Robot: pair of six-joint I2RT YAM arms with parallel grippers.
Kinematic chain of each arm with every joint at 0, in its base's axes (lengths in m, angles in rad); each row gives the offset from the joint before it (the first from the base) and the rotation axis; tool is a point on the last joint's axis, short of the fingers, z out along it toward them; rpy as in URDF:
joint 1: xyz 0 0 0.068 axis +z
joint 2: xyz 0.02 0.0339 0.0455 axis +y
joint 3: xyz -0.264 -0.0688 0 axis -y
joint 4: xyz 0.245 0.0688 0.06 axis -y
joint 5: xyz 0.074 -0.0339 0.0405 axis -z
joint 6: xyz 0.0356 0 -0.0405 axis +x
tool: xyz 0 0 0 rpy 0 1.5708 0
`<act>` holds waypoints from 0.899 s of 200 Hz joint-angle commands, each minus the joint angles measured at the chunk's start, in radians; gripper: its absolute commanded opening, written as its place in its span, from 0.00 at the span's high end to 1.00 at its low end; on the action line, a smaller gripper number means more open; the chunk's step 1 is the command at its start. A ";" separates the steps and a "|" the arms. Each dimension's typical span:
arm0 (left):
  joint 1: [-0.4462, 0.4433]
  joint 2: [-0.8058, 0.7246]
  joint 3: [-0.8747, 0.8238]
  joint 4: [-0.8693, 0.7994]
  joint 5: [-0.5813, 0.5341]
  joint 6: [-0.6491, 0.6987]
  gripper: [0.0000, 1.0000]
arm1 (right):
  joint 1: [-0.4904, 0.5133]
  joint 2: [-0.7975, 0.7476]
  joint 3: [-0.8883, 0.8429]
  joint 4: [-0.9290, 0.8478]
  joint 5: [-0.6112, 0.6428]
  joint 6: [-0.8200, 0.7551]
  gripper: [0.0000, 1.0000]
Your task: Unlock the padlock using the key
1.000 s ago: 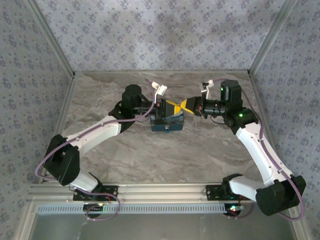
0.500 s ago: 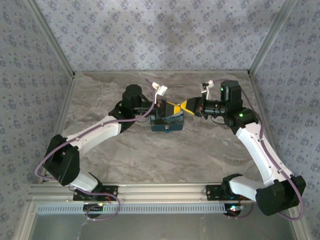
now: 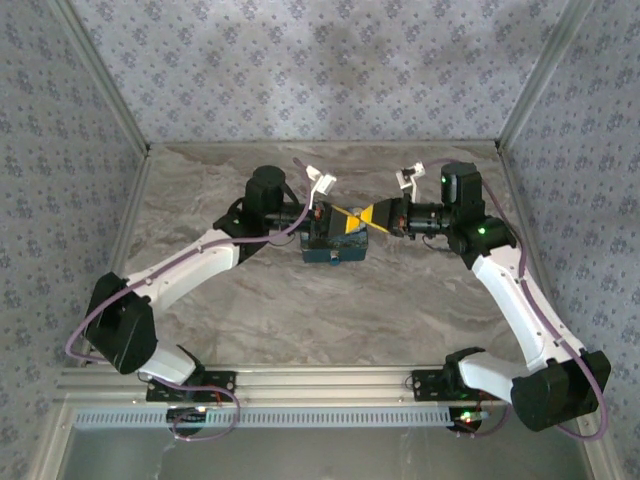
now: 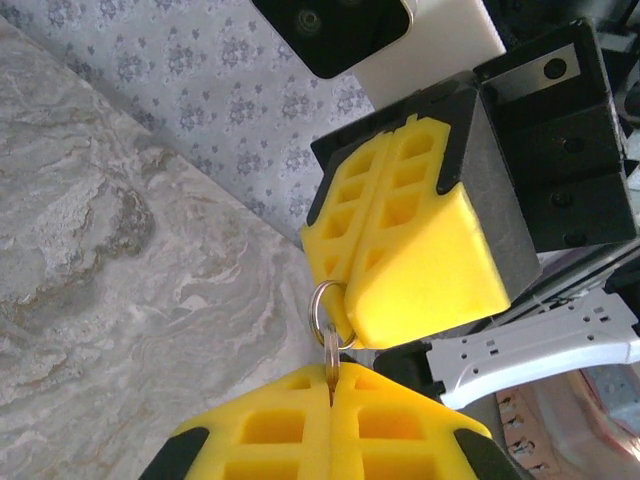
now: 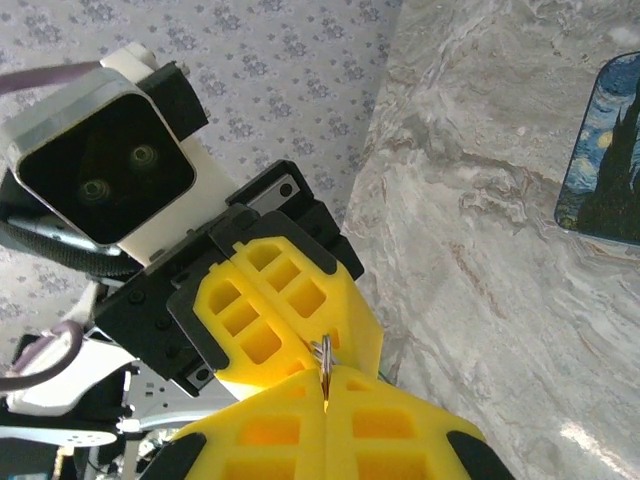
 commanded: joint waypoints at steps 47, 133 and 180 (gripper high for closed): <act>-0.008 -0.015 0.159 -0.331 0.105 0.203 1.00 | -0.046 -0.049 -0.037 -0.015 -0.052 -0.122 0.65; -0.030 0.021 0.231 -0.453 0.160 0.268 1.00 | -0.002 -0.081 -0.038 0.076 -0.136 -0.117 0.59; -0.031 0.021 0.234 -0.462 0.162 0.276 1.00 | 0.040 -0.065 -0.016 0.033 -0.139 -0.161 0.60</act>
